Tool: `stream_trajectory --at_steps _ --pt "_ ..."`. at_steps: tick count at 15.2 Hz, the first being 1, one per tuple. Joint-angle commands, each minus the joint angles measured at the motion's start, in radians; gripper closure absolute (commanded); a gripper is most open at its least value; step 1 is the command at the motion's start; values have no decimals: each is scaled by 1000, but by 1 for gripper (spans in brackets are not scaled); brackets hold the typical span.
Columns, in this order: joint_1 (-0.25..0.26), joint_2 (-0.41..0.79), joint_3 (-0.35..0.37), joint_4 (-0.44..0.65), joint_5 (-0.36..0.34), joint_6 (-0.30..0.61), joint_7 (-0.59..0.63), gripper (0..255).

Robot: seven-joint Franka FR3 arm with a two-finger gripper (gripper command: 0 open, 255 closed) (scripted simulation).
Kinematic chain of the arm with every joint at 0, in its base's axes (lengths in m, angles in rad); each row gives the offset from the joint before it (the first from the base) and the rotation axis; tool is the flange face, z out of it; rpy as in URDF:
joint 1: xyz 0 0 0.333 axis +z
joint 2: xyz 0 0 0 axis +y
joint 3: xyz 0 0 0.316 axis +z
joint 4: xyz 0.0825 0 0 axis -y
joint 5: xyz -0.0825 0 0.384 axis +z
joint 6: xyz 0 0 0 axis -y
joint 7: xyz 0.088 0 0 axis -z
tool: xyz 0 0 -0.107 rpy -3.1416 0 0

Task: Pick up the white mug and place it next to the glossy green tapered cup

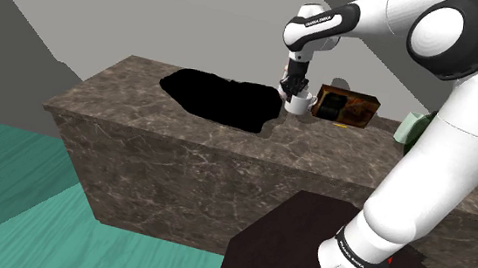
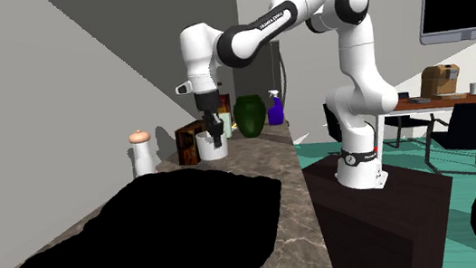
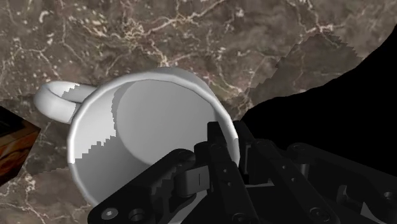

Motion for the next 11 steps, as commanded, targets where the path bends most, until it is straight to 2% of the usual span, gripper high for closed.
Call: stream_trajectory --at_steps 1,11 --pt "0 -10 0 16 -2 -26 -1 255" --pt "2 -39 0 116 -6 -154 -5 255"
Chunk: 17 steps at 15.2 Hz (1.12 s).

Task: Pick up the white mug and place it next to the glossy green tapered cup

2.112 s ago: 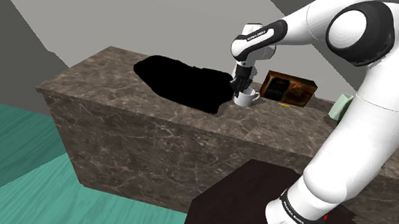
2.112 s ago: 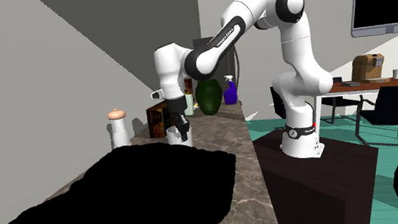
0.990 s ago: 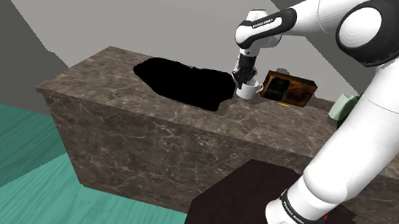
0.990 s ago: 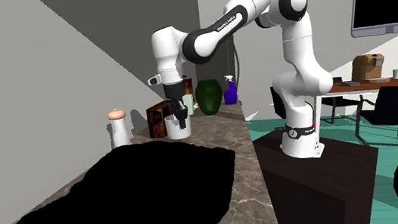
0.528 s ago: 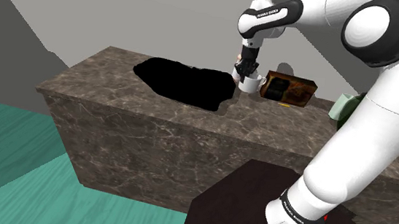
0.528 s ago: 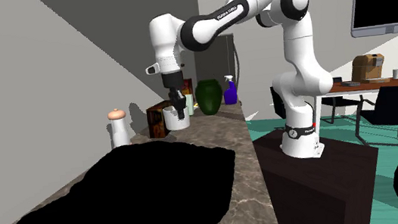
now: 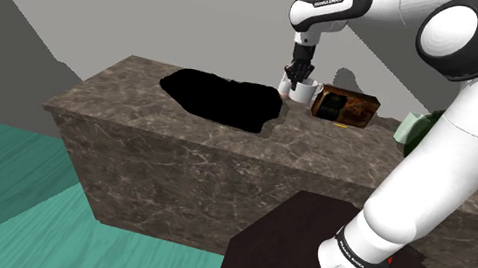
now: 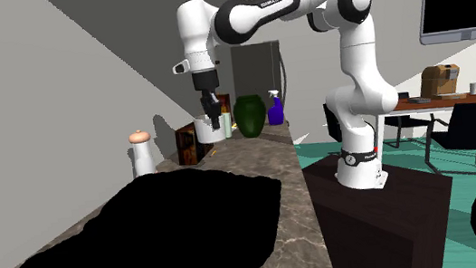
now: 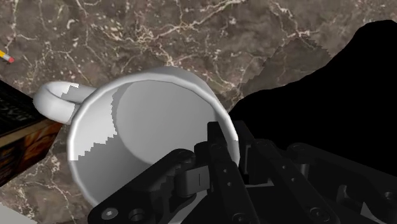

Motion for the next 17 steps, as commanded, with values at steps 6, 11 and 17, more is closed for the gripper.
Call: stream_trajectory --at_steps 6,11,17 --pt "0 -6 0 85 0 -91 -6 255" --pt "0 -6 0 152 0 -158 -11 255" --pt "-11 -13 -10 206 -3 -217 -36 255"
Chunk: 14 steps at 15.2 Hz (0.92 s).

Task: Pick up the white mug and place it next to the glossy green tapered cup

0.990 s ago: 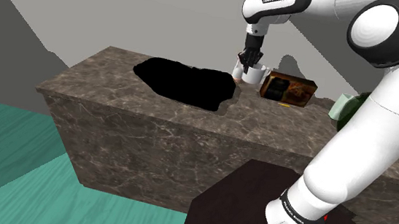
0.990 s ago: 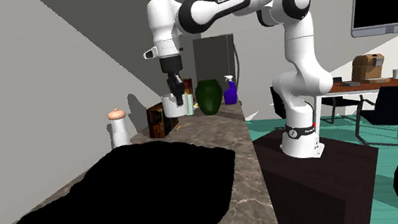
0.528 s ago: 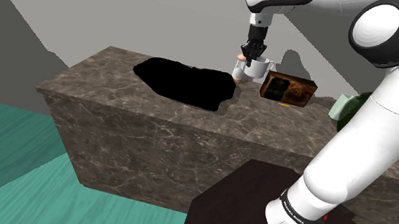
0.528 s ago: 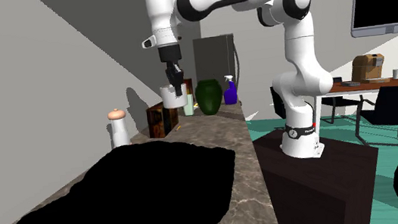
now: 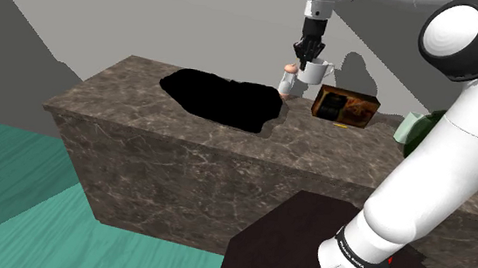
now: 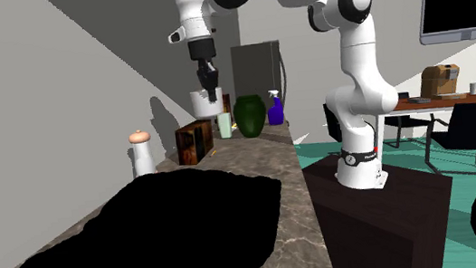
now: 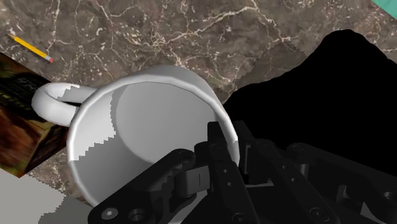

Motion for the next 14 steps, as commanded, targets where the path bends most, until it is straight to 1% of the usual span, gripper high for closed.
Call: stream_trajectory --at_steps 1,7,14 --pt "-18 -14 -17 -14 -6 3 -34 255" --pt "-84 -62 -81 -73 -30 27 -161 255" --pt "-165 -72 -164 -87 -46 49 -321 255"
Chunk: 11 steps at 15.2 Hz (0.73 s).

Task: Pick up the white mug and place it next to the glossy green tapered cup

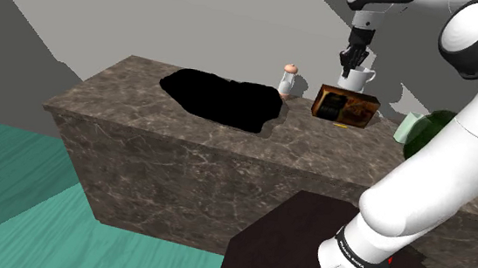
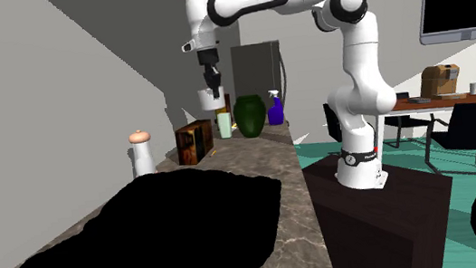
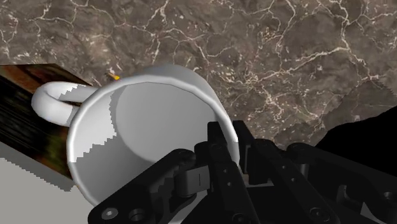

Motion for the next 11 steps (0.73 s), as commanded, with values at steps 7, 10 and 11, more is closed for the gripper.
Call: stream_trajectory --at_steps 7,10,11 --pt "-99 47 -101 46 9 19 -202 255" --pt "-141 85 -137 84 26 23 -282 255" --pt "-156 100 -149 100 33 23 -309 255"
